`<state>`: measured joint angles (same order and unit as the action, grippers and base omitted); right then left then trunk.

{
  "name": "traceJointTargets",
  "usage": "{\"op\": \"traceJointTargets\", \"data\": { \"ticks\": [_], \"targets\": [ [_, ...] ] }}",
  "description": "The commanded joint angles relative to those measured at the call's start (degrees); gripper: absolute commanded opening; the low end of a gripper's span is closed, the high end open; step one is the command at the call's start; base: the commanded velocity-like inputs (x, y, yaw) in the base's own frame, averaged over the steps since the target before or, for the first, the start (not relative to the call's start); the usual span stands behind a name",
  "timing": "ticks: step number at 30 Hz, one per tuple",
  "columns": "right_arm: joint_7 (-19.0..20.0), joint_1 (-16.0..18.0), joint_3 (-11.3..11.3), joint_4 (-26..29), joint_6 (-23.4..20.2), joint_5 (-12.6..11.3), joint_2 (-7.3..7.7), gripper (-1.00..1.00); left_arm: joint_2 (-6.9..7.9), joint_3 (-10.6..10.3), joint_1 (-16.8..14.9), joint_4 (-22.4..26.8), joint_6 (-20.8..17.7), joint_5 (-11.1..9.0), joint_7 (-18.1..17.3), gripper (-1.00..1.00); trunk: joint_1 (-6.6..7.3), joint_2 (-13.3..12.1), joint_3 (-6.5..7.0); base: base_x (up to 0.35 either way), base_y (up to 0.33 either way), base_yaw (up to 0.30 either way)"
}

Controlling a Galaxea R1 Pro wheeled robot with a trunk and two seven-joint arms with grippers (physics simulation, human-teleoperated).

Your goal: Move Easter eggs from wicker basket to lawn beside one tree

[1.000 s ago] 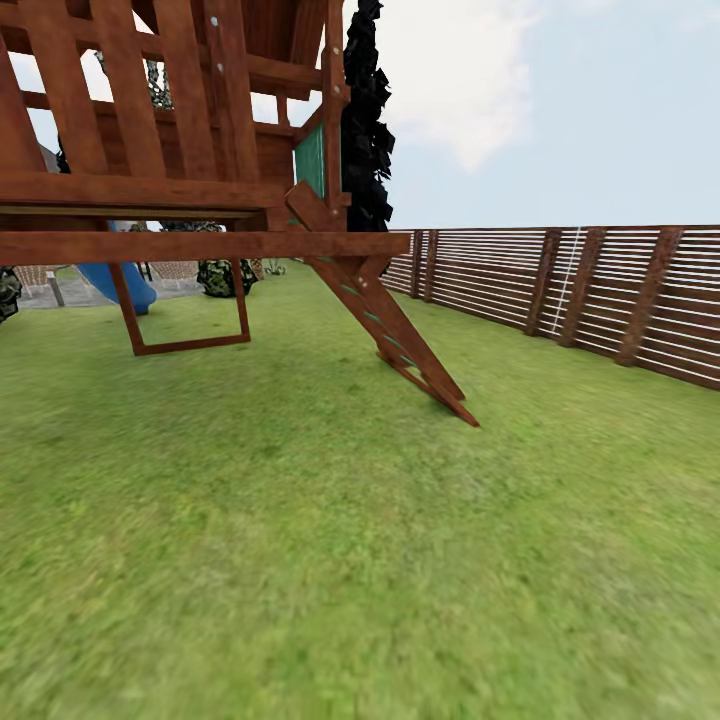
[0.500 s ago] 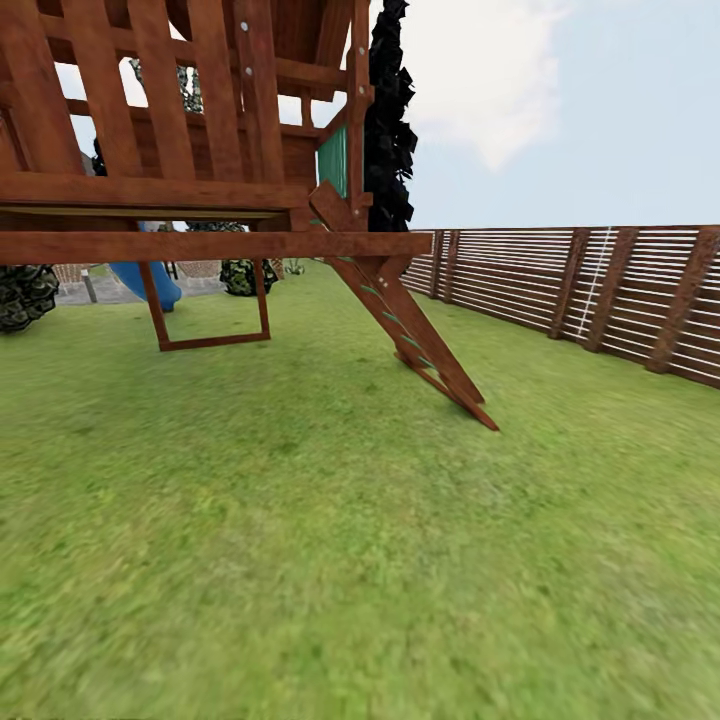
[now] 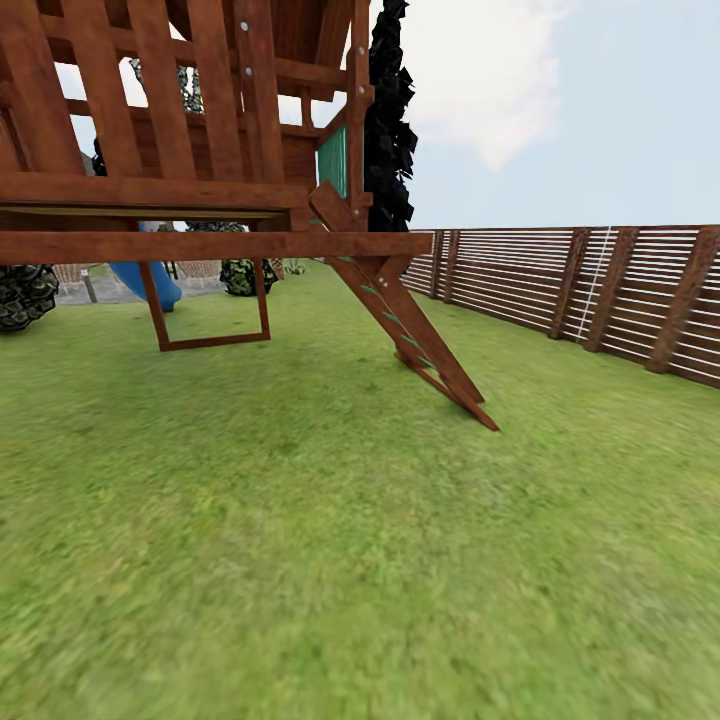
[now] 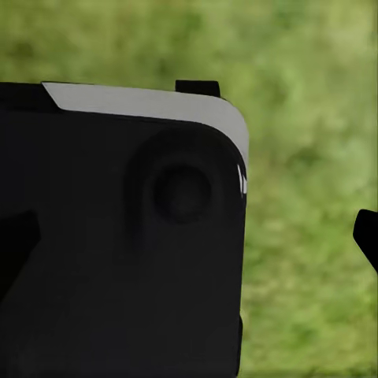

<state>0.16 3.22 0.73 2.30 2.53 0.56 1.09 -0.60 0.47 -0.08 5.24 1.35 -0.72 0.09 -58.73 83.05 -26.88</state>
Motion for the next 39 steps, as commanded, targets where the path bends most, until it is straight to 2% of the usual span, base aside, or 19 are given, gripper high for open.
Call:
{"op": "traceJointTargets", "data": {
  "ticks": [1,39],
  "targets": [
    [0.02,0.03,0.11,-0.34,0.19,0.11,-0.11,1.0,-0.01,0.01,-0.01,0.07,0.14,-0.07,0.08,1.0,0.0,0.03,-0.05,0.0,0.0,0.265],
    [-0.33,0.03,0.15,-0.37,0.28,0.23,-0.12,1.0,-0.01,-0.03,-0.01,0.21,0.14,-0.07,0.17,1.0,0.0,0.03,-0.05,0.013,0.0,0.291]
  ]
}}
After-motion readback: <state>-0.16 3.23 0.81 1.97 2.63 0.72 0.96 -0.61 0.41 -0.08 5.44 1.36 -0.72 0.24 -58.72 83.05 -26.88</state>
